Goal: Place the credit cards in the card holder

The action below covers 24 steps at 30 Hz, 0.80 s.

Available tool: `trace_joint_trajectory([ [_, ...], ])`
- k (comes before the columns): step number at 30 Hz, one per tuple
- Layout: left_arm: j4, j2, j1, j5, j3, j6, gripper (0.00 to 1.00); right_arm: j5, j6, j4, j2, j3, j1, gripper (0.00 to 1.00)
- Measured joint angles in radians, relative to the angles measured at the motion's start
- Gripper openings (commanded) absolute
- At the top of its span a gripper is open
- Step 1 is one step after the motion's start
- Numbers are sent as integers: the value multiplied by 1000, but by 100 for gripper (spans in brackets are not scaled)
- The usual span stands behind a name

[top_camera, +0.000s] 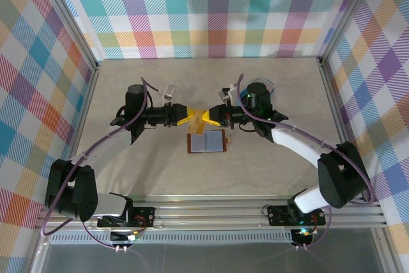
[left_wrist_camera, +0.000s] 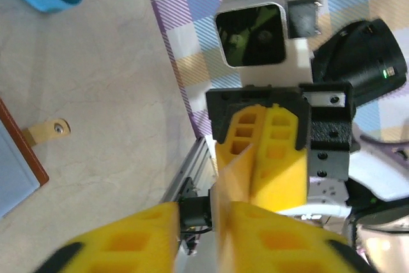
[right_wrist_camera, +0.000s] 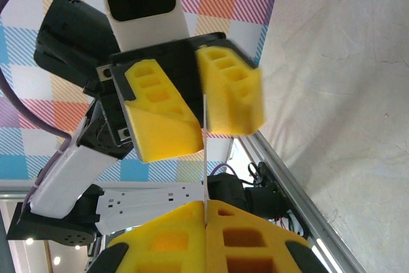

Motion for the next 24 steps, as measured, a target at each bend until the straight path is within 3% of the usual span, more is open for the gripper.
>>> trace_joint_trajectory([
  [3,48,8,-2,15,-1,-27,0,18,9,-3,6,0,0,20],
  [8,92,8,-7,22,-2,-50,0,69,12,4,-3,-8,0,44],
  [11,129,7,-7,0,-14,-79,0,111,27,82,-54,-72,2,46],
  [16,345,16,-7,-50,-98,-241,0,204,67,210,-133,-190,38,49],
  [21,513,42,-9,-101,-129,-367,0,294,66,243,-162,-217,100,56],
  [24,575,40,-9,-128,-137,-414,0,353,60,250,-192,-238,119,55],
])
